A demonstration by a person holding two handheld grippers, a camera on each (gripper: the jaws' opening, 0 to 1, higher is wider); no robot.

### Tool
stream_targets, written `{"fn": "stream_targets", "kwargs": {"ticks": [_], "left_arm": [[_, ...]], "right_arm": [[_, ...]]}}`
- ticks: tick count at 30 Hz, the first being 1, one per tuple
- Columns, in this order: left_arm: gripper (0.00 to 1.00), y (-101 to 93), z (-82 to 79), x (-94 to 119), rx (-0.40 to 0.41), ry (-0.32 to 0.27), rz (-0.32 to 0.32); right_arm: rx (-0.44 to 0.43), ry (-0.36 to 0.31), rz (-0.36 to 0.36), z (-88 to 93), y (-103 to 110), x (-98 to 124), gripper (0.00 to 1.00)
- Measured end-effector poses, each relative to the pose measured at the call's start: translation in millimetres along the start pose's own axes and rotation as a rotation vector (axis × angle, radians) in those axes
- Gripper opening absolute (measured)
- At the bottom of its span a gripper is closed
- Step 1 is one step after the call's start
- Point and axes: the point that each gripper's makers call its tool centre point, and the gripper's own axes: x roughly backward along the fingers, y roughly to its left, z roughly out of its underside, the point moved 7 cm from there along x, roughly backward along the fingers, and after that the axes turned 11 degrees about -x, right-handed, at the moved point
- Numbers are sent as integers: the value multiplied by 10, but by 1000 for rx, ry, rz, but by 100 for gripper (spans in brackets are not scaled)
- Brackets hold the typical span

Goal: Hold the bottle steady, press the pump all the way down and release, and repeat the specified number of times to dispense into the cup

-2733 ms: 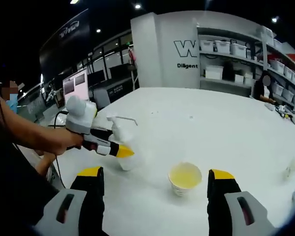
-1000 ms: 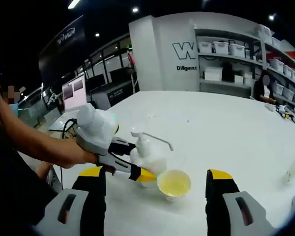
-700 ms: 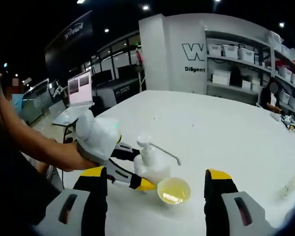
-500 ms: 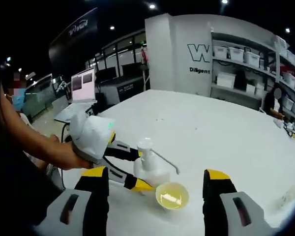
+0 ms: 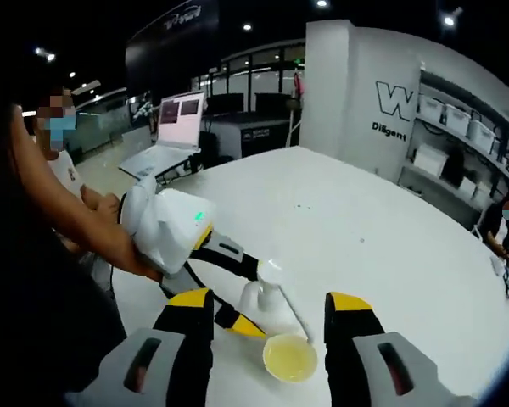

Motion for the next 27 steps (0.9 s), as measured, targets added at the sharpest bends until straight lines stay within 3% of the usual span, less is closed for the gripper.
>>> {"fn": "stream_targets", "kwargs": {"ticks": [3, 7, 8, 19, 22, 24, 27], "left_arm": [[44, 4, 2, -3, -3, -3, 3], [44, 8, 5, 1, -4, -3, 10], [44, 5, 4, 5, -5, -4, 13], [43, 11, 12, 28, 1, -12, 28], [43, 10, 10, 40, 2, -14, 29], [43, 7, 13, 51, 3, -14, 29], [42, 8, 17, 56, 4, -14, 31]], "right_arm": [[43, 20, -22, -73, 1, -36, 29], [104, 41, 22, -155, -53, -108, 6], [126, 62, 4, -161, -52, -120, 1], [315, 235, -42, -237, -41, -331, 0], [365, 243, -37, -269, -32, -353, 0], [375, 319, -53, -250, -22, -384, 0], [373, 349, -50, -289, -24, -426, 0]]}}
